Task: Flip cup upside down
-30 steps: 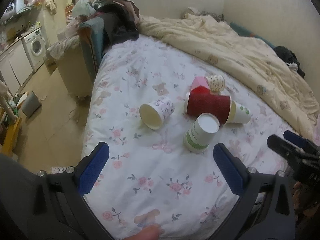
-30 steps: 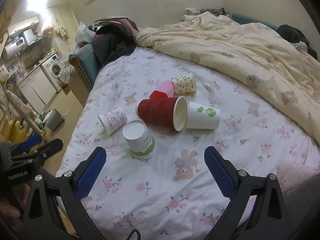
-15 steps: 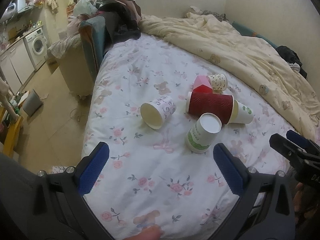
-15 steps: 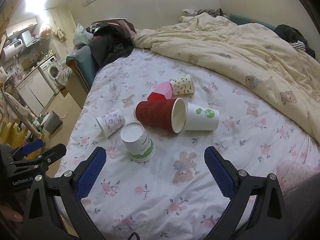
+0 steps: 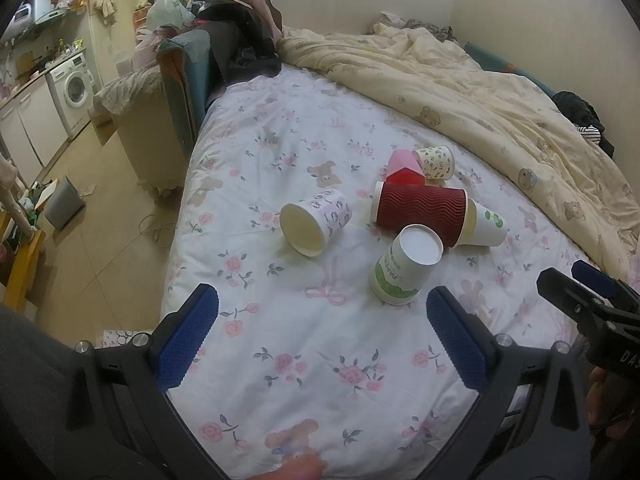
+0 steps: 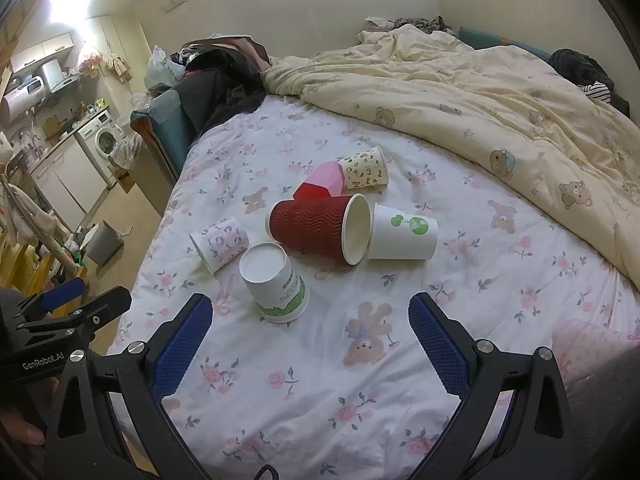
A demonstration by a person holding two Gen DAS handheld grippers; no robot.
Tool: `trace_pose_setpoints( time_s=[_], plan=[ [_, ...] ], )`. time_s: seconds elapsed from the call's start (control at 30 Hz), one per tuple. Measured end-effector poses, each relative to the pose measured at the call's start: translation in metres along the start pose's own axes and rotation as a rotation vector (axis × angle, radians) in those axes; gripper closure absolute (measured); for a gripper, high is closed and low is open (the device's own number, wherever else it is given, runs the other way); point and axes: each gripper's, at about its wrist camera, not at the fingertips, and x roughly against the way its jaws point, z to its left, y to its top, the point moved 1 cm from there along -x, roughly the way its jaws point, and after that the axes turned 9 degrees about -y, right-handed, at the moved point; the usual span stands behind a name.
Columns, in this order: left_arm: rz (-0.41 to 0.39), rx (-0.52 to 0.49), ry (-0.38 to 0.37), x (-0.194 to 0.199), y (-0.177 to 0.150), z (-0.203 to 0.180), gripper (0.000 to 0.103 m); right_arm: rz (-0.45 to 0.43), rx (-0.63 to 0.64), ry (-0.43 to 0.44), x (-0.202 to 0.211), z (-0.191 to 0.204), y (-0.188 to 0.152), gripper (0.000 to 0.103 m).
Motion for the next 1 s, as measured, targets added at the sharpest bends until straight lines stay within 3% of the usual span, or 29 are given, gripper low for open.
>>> trace_pose_setpoints(
  time_s=[1.0],
  plan=[
    [0.005,0.003,-0.007,-0.0016,-0.0016,-0.0007,0.000,0.014,-0.001,0.012,-0.0033,0.0025,-0.0012,0.002]
  ],
)
